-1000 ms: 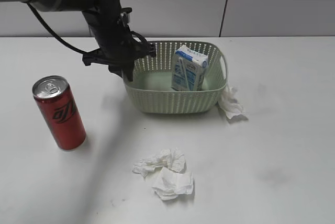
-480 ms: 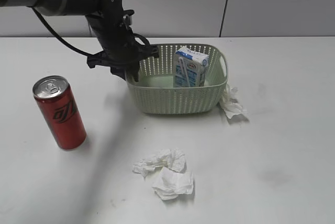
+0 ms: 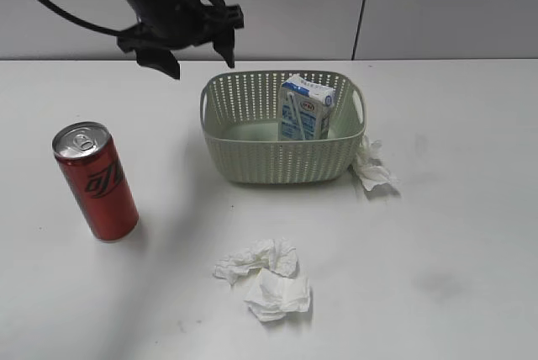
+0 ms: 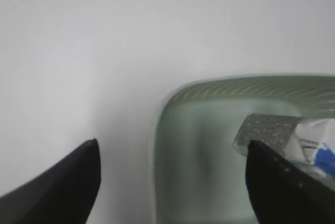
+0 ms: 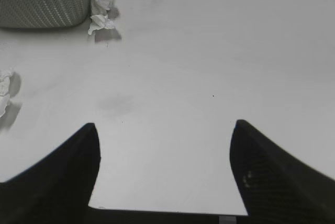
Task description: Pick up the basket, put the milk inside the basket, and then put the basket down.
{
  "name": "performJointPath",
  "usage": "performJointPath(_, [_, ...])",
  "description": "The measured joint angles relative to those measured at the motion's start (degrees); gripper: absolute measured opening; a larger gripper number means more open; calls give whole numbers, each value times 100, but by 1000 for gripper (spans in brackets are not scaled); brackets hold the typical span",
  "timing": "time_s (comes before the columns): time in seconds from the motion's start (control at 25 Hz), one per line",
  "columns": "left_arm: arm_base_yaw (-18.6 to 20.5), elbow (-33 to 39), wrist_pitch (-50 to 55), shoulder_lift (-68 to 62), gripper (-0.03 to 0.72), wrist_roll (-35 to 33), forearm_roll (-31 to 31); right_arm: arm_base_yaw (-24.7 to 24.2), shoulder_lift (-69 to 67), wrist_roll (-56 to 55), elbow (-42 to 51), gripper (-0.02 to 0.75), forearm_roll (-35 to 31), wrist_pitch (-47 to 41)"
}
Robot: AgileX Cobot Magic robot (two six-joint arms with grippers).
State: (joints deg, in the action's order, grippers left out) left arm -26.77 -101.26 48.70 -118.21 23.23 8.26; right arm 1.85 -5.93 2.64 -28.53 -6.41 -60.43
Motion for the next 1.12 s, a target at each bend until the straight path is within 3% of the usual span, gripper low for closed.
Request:
performJointPath(0.4, [809,0,467,1225,601,-559,-420,0,0,-7,0,585,0,6])
performJointPath(0.64, [1626,-4,1772,1367,593,-1389,-735,0,0,-7,0,585,-5,6])
performJointPath(0.8, [2127,38,2068,1383,593,-1759,-726,0,0,-7,0,585,-5,6])
performJointPath(1.0, [2436,513,2090,1766,593,-2145,-584,0,0,-11,0,585,-16,6])
performJointPath(1.12, [2441,1175,2090,2228,593,-2259,-649,0,0,-11,0,585,-16,6])
